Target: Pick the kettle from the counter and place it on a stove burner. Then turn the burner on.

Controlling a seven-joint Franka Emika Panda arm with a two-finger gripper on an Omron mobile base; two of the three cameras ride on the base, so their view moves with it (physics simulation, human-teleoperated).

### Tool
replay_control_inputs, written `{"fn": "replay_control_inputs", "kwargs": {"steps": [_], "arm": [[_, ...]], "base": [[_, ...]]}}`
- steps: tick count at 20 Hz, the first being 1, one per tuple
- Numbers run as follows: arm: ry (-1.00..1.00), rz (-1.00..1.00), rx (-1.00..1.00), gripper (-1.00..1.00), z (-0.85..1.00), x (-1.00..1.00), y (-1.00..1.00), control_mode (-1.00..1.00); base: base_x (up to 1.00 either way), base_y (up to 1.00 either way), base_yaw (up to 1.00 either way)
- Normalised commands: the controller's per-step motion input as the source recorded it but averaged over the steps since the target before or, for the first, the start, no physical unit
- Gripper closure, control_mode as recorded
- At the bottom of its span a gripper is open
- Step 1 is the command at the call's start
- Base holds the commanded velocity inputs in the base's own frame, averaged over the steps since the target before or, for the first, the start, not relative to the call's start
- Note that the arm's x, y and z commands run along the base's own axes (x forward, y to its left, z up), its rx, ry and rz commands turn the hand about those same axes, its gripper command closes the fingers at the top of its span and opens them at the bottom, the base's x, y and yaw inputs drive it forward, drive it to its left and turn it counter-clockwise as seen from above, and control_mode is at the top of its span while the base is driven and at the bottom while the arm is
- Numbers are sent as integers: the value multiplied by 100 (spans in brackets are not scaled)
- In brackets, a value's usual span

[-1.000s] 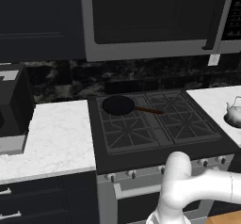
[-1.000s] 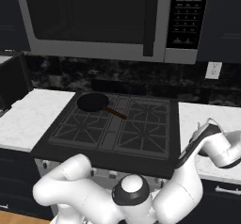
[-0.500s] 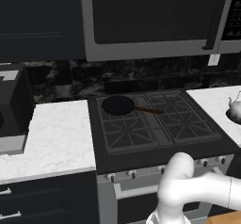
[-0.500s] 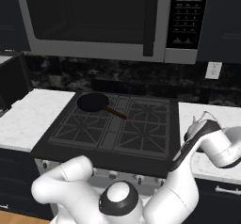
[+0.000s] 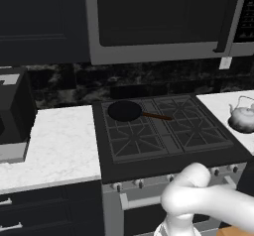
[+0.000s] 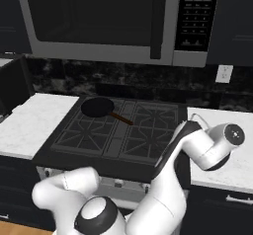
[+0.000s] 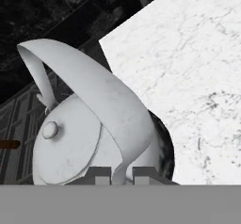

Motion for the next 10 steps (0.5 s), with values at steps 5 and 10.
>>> {"fn": "replay_control_inputs", "kwargs": {"steps": [5, 10], "arm": [[0, 0, -10, 100, 8, 0, 83, -100], [-2, 1, -6, 100, 10, 0, 69, -100]], "base": [[0, 0, 0], [0, 0, 0]]}}
